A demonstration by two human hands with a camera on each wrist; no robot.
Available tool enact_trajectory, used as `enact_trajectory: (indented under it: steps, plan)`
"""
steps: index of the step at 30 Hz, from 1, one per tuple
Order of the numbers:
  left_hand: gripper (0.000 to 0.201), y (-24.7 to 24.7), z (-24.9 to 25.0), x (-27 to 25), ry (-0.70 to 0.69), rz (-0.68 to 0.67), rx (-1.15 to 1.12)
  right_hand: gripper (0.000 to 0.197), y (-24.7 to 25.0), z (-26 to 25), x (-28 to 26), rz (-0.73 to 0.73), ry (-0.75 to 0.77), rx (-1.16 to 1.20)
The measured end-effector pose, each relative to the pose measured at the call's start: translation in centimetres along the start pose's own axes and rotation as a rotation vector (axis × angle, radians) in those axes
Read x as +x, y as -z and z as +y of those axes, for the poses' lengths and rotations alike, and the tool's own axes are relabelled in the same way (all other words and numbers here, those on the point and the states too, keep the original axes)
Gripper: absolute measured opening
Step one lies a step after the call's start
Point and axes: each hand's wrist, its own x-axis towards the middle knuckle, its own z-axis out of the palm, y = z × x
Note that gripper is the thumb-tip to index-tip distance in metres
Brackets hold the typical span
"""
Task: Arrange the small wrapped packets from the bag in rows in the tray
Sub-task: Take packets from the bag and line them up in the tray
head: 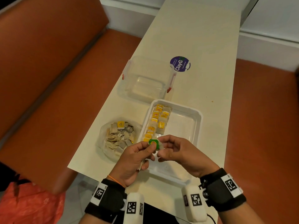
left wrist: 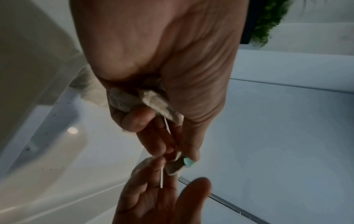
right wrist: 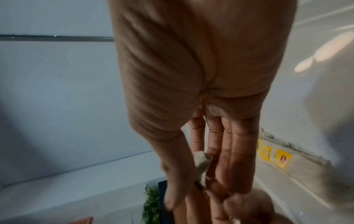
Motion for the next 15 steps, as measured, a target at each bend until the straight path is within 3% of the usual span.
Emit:
enact_trajectory:
  steps: [3, 8, 15]
  plan:
    - [0.033, -0.1, 0.8, -0.4, -0.042, 0.026, 0.126, 0.054, -0.1, -0.2, 0.0, -0.010, 0.002, -0.131]
    - [0.026, 0.1, 2.2, -0.7, -0.125, 0.035, 0.271, 0.034, -0.2, 0.0, 0.4, 0.059, 0.075, -0.196]
    - [0.025, 0.9, 2.9, -0.1, -0.051, -0.012, 0.290, 0.036, 0.6, 0.0, 0.6, 0.032, 0.077, -0.184]
